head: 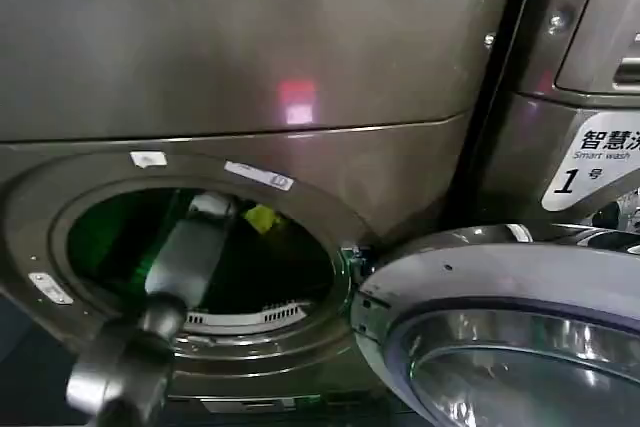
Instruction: Grasp the clothes from the dryer.
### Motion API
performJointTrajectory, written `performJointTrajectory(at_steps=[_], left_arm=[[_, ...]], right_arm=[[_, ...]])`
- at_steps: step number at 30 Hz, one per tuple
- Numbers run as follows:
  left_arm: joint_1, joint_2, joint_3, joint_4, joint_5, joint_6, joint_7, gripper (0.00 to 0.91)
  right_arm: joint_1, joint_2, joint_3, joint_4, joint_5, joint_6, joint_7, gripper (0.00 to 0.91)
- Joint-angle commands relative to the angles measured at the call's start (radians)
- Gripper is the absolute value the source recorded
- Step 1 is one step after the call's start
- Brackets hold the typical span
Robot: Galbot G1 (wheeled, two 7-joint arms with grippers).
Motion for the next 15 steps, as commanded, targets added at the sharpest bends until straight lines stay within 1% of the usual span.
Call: performJointTrajectory(at_steps=[1, 2, 3, 6, 8, 10, 12, 15], left_arm=[[0.224, -0.02, -0.125, -0.288, -0.084, -0.264, -0.393, 0.0], [0.243, -0.023, -0.131, -0.316, -0.084, -0.293, -0.419, 0.0], [0.254, -0.023, -0.133, -0.344, -0.09, -0.299, -0.43, 0.0], [0.276, -0.023, -0.136, -0.399, -0.075, -0.323, -0.455, 0.0], [0.295, -0.026, -0.144, -0.443, -0.072, -0.319, -0.48, 0.0], [0.308, -0.024, -0.142, -0.465, -0.066, -0.313, -0.483, 0.0], [0.307, -0.026, -0.14, -0.47, -0.052, -0.307, -0.486, 0.0], [0.309, -0.026, -0.139, -0.501, -0.074, -0.291, -0.475, 0.0]], right_arm=[[0.0, 0.004, -0.004, -0.001, -0.006, 0.004, 0.004, 0.907], [0.0, 0.01, -0.003, -0.001, -0.026, -0.003, -0.01, 0.907], [-0.001, 0.012, -0.004, 0.002, -0.041, -0.006, -0.02, 0.907], [0.003, 0.011, -0.008, 0.011, -0.047, -0.005, -0.02, 0.907], [0.004, 0.013, -0.007, 0.012, -0.049, -0.004, -0.017, 0.907], [0.006, 0.014, -0.002, 0.013, -0.054, -0.018, -0.029, 0.907], [0.004, 0.012, -0.003, 0.018, -0.035, -0.002, -0.028, 0.907], [0.001, 0.014, -0.002, 0.015, -0.031, 0.011, -0.027, 0.907]])
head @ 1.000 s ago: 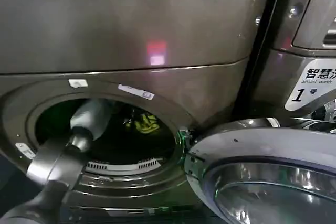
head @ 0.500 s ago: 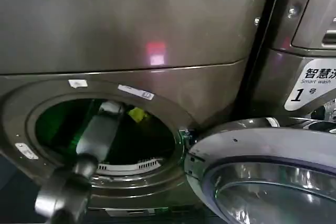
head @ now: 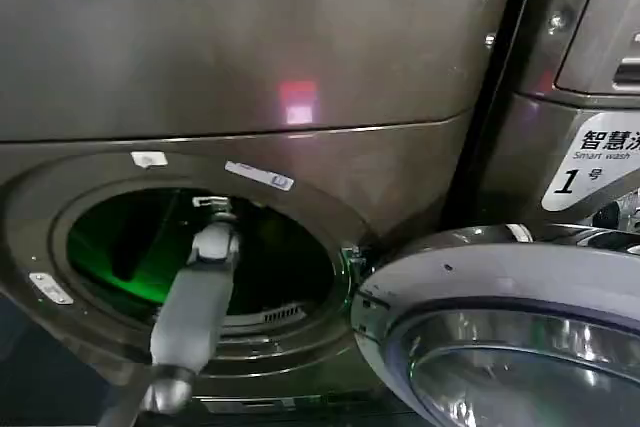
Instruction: Grasp the clothes from the dryer.
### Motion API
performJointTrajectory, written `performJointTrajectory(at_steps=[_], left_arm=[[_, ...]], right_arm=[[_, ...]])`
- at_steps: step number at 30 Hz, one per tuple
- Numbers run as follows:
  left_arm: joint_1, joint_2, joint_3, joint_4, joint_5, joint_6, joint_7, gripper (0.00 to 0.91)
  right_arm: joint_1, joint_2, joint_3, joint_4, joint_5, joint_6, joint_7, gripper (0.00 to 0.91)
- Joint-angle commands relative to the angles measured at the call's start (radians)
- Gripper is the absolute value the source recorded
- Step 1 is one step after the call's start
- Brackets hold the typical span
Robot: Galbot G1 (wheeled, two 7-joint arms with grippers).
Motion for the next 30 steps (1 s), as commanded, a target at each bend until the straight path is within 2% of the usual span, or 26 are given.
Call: performJointTrajectory(at_steps=[1, 12, 15, 17, 30], left_arm=[[0.056, -0.002, -0.02, -0.13, -0.018, -0.034, -0.072, 0.0], [0.03, -0.004, -0.017, -0.088, 0.002, 0.067, -0.054, 0.0], [0.039, -0.005, -0.017, -0.106, 0.006, 0.142, -0.054, 0.0], [0.037, -0.005, -0.017, -0.113, 0.014, 0.16, -0.053, 0.0], [0.039, 0.004, -0.018, -0.132, 0.025, 0.199, -0.038, 0.0]], right_arm=[[-0.006, 0.004, 0.003, -0.003, 0.004, 0.016, -0.01, 0.907], [-0.014, 0.004, 0.018, -0.01, 0.006, 0.024, -0.009, 0.907], [-0.017, 0.006, 0.033, -0.01, 0.001, 0.003, -0.011, 0.907], [-0.017, 0.008, 0.035, -0.008, 0.0, -0.003, -0.013, 0.907], [-0.018, 0.007, 0.039, -0.004, -0.007, -0.02, -0.02, 0.907]])
